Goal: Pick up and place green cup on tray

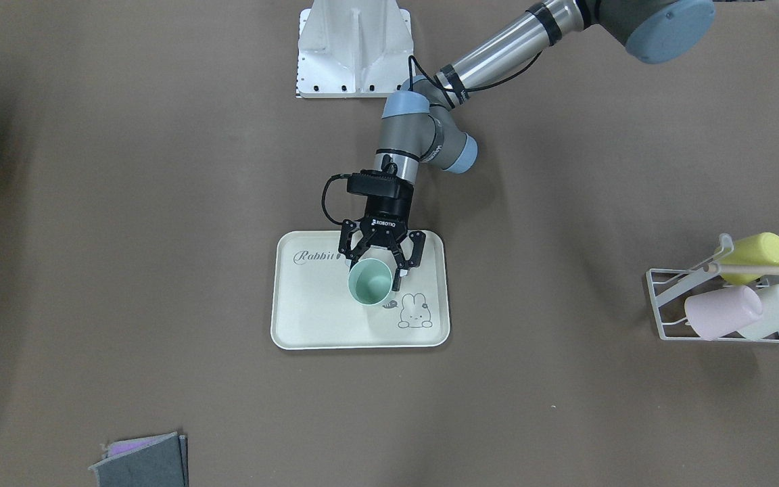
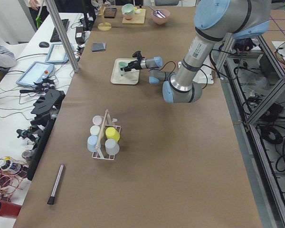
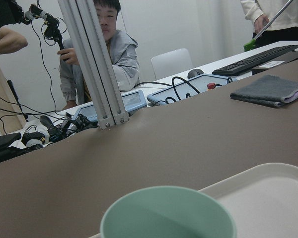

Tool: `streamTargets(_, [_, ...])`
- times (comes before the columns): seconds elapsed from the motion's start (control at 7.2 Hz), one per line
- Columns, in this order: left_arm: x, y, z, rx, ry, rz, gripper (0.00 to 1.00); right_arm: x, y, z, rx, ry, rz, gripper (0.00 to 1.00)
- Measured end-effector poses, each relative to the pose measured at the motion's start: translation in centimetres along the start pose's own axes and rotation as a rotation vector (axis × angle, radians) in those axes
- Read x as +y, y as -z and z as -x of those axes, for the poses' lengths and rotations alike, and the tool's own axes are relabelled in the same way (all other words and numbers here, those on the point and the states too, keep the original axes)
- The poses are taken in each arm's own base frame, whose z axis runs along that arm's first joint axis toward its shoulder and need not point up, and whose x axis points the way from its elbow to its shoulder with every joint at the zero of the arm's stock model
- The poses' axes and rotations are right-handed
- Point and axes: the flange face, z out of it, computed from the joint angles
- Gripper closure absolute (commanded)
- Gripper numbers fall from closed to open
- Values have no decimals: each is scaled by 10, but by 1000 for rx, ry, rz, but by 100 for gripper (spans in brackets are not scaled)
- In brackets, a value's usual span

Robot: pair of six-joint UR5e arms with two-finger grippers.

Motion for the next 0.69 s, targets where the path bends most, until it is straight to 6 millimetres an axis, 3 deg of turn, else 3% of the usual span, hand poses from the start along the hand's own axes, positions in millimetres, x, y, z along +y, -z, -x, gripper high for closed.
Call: streamTargets(0.69, [-1,0,-1,2,3,-1,15,0,0,0,1,0,0,0])
